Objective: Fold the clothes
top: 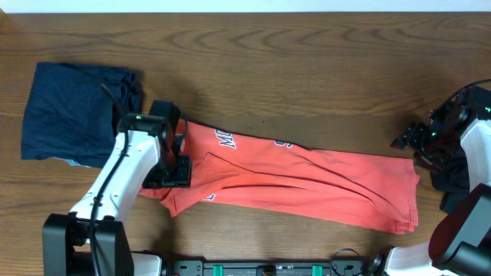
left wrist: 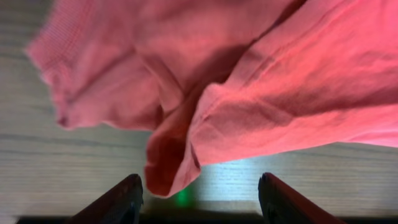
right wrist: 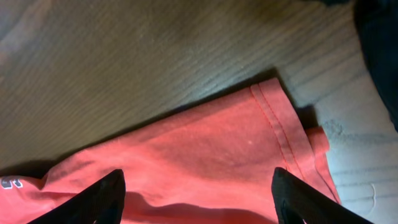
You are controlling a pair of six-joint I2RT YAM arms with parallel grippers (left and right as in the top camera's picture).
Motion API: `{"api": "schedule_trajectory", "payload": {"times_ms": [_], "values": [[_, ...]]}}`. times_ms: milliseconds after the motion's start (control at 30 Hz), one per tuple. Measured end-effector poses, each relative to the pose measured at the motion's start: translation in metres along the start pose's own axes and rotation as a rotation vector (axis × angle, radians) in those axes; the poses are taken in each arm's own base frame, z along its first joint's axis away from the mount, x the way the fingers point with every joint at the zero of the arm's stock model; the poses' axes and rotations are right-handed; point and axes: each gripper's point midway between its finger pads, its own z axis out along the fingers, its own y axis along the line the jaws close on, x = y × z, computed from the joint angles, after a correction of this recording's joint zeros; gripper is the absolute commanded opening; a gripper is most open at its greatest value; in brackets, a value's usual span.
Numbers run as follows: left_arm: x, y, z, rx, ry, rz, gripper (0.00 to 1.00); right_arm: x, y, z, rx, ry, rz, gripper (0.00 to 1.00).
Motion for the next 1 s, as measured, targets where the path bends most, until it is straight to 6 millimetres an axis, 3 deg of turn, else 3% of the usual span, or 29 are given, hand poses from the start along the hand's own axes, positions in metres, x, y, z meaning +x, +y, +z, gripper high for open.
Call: {"api": "schedule_trajectory", "payload": {"times_ms": [233, 433, 467, 800, 867, 1000], "values": [[0.004, 0.011, 0.022, -0.056, -0.004, -0.014, 0.6, -0.001, 0.001, 0.0, -0.003, -0.006, -0.002, 0.74], [0.008, 0.015, 0.026, -0.075, 0.004, -0.065, 0.19, -0.002, 0.001, 0.0, -0.005, -0.006, -0.002, 0.74], [0.01, 0.014, 0.026, -0.071, 0.014, -0.063, 0.06, -0.002, 0.001, 0.0, -0.005, -0.007, -0.002, 0.74], [0.016, -0.007, 0.024, 0.054, 0.051, -0.061, 0.06, -0.008, 0.002, 0.0, -0.01, -0.031, -0.008, 0.74], [0.006, -0.01, 0.017, 0.067, 0.018, -0.039, 0.06, -0.008, 0.002, 0.0, -0.01, -0.032, -0.008, 0.74], [-0.034, -0.018, -0.001, 0.097, -0.137, 0.032, 0.06, -0.008, 0.002, 0.0, -0.01, -0.032, -0.008, 0.74]]}}
